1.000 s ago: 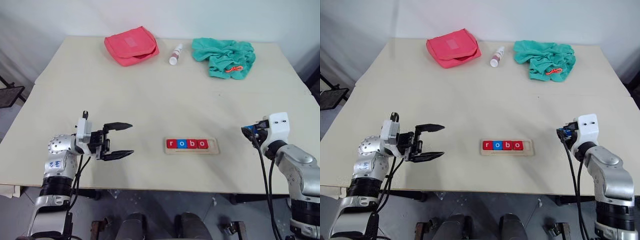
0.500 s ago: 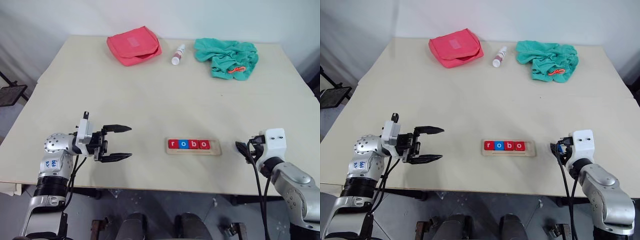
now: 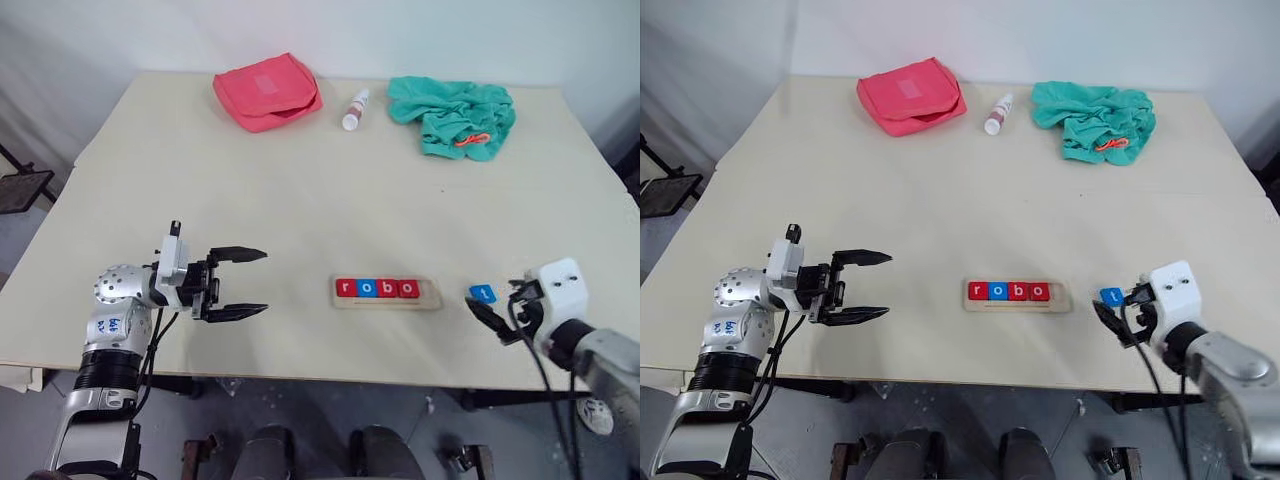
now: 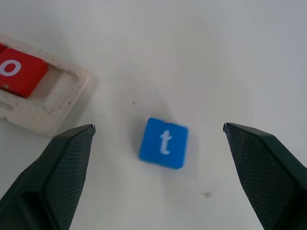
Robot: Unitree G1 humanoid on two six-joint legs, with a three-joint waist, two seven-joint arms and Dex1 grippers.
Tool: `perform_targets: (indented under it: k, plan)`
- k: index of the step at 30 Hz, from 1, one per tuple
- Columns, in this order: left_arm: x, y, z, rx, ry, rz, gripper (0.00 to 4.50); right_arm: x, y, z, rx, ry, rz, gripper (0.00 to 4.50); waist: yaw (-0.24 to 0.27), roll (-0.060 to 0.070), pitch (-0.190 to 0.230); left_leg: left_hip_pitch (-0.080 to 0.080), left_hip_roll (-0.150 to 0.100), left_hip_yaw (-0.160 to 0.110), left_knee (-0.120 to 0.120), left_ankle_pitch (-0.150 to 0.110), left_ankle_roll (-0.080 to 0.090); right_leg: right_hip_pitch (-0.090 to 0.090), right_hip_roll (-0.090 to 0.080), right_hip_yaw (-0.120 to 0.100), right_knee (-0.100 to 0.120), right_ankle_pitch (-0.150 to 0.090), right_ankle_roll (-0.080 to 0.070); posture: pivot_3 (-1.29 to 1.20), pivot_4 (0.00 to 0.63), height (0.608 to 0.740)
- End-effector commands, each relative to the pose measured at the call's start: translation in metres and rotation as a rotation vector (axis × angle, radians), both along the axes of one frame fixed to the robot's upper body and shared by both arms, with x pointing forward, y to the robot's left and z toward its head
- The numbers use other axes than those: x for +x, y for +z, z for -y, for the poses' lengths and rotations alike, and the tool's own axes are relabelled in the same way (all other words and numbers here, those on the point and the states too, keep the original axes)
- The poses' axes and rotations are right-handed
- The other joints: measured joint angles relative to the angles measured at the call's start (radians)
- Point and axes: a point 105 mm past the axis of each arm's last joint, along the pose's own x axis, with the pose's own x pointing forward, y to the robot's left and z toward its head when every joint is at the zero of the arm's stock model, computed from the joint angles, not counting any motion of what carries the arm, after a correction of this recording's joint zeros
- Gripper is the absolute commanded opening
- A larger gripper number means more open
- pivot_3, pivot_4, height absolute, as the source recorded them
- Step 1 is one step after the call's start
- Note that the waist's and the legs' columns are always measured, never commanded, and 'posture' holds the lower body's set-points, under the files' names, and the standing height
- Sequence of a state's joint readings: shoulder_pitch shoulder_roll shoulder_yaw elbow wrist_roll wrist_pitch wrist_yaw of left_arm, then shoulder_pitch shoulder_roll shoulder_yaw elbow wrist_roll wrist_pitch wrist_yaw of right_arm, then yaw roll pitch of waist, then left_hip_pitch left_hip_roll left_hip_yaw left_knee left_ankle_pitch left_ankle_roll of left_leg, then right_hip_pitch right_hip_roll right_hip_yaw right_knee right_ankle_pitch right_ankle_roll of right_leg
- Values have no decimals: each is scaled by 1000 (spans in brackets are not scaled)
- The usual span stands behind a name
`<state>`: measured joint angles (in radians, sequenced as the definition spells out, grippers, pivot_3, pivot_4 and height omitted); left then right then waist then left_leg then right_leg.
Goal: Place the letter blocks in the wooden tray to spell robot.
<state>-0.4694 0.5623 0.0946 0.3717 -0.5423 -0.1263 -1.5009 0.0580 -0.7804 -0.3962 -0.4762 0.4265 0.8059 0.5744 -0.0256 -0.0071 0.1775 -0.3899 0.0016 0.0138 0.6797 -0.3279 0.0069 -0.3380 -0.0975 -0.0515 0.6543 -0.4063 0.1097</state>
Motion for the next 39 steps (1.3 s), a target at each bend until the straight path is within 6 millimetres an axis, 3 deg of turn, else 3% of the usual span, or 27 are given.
perform_targets:
  k: [1,7,13,21,31,34,39]
  plan:
    - [-6,1,3,12,-70,30,4500,3,7,-2,-63,181,-34,4488,0,0,0,0,0,0,0,0,0,0,0,0,0,0,0,0,150,740]
    - [-5,0,2,5,-64,40,4500,11,0,10,-313,477,-174,4488,0,0,0,0,0,0,1,0,0,0,0,0,-1,0,0,0,150,740]
    - [-9,-2,1,-6,-57,49,4500,40,6,21,-485,657,-199,4488,-4,0,0,0,1,1,1,0,0,0,0,-1,-1,0,1,0,150,740]
    - [-10,-2,3,-14,-47,61,4500,60,1,27,-577,791,-231,4488,0,0,0,-1,0,0,2,0,0,-1,-1,-3,-1,0,1,0,150,740]
    - [-16,-8,1,29,-57,52,4500,63,-13,29,-634,876,-295,4488,-2,0,0,-1,1,0,3,0,0,0,-2,-4,0,0,1,0,150,740]
    - [-16,-8,0,40,-59,54,4500,62,-16,26,-621,901,-302,3914,-2,0,0,-1,1,0,3,0,0,0,-2,-4,0,0,1,0,150,740]
    - [-14,-9,1,47,-61,66,4500,58,-18,23,-606,916,-305,2248,-4,0,0,0,1,0,4,0,0,1,-1,-4,0,0,1,0,150,740]
